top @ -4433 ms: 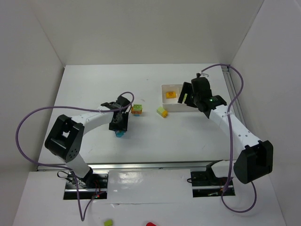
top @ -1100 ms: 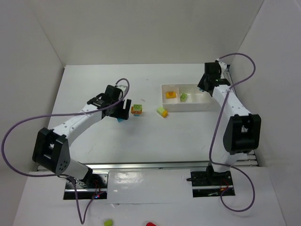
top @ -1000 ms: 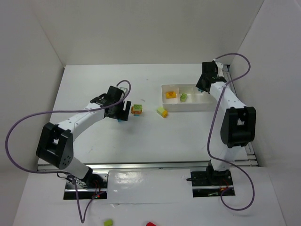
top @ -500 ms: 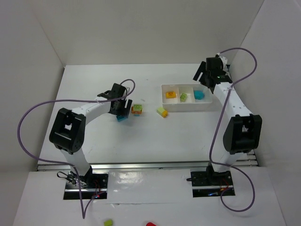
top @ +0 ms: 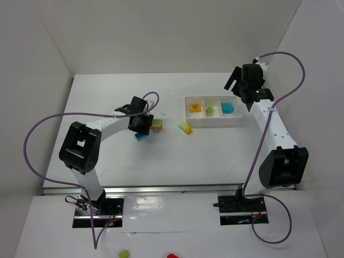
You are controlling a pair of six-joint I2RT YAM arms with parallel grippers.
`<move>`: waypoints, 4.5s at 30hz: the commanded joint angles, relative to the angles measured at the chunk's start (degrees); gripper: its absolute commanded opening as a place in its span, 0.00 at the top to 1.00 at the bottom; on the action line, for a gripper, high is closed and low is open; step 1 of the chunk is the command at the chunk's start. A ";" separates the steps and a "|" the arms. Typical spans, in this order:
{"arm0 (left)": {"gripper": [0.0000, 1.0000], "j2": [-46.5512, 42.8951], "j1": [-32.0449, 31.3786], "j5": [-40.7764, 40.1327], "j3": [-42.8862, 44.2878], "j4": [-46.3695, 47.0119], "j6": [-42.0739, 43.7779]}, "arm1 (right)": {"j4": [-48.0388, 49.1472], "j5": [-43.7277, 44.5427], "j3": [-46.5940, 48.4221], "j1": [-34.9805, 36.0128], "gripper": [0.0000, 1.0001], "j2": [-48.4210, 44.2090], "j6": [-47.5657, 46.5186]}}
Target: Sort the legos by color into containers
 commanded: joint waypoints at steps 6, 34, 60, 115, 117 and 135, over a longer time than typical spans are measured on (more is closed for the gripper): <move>0.17 -1.13 -1.09 -1.03 -1.09 -1.76 -1.12 | -0.86 -1.82 -0.26 -0.39 0.10 -0.74 -0.19; 1.00 -20.54 -2.15 17.81 -2.14 -11.71 1.51 | 3.59 -49.68 -10.86 4.15 0.10 -3.81 1.36; 1.00 -18.81 -7.51 30.26 7.70 -5.02 3.01 | 20.15 -54.82 -12.74 26.85 0.22 4.71 20.64; 0.17 2.28 -7.25 -9.30 22.46 -17.59 -16.67 | 6.44 -1.12 -6.05 -0.56 0.29 -1.24 1.13; 0.12 4.99 -7.95 -9.30 24.48 -18.11 -16.67 | 4.52 -1.64 -8.86 -0.04 0.28 -3.37 1.13; 0.17 14.41 -11.03 -17.65 31.26 -23.12 -22.03 | -0.77 -1.65 -13.01 1.11 0.24 -11.38 0.60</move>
